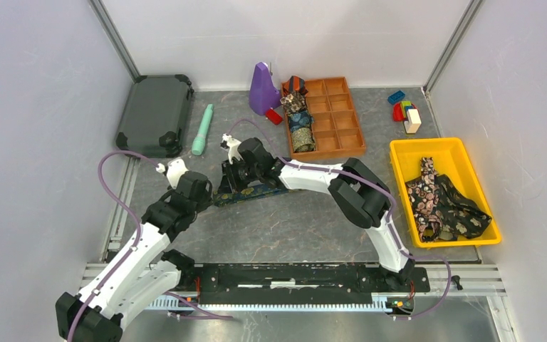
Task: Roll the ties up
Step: Roll the tie at the center of the board.
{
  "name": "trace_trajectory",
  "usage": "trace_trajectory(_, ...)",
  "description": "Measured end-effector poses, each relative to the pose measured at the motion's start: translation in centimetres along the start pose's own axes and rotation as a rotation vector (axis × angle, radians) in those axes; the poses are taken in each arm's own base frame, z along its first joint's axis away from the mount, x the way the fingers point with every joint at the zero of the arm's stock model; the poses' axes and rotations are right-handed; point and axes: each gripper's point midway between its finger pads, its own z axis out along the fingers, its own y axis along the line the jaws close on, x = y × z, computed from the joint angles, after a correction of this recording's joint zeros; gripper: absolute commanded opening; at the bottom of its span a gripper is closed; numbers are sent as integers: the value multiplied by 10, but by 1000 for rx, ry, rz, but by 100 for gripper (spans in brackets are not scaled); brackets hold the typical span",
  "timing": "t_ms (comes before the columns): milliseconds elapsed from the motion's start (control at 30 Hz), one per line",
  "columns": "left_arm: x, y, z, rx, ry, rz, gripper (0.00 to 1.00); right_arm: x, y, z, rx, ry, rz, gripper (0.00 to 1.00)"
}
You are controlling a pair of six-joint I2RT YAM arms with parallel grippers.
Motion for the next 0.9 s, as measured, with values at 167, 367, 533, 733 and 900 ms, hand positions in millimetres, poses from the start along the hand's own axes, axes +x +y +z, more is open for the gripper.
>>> trace_trajectory(167,5,3,3,-11,9,5,53,0,-11,0,19,0,8,21)
trace_trajectory(367,7,3,10,-9,4,-8,53,3,-29,-3,41,-7,25,20)
trace_trajectory(533,13,2,16,-6,15,-9,53,14,-42,-6,57,10,44,21)
trace_trajectory(733,16,0,20,10,19,-19,59,14,-40,-6,49,12,25,21)
trace_trajectory(900,21,-2,26,32,26,-30,65,14,-38,-6,36,12,13,21)
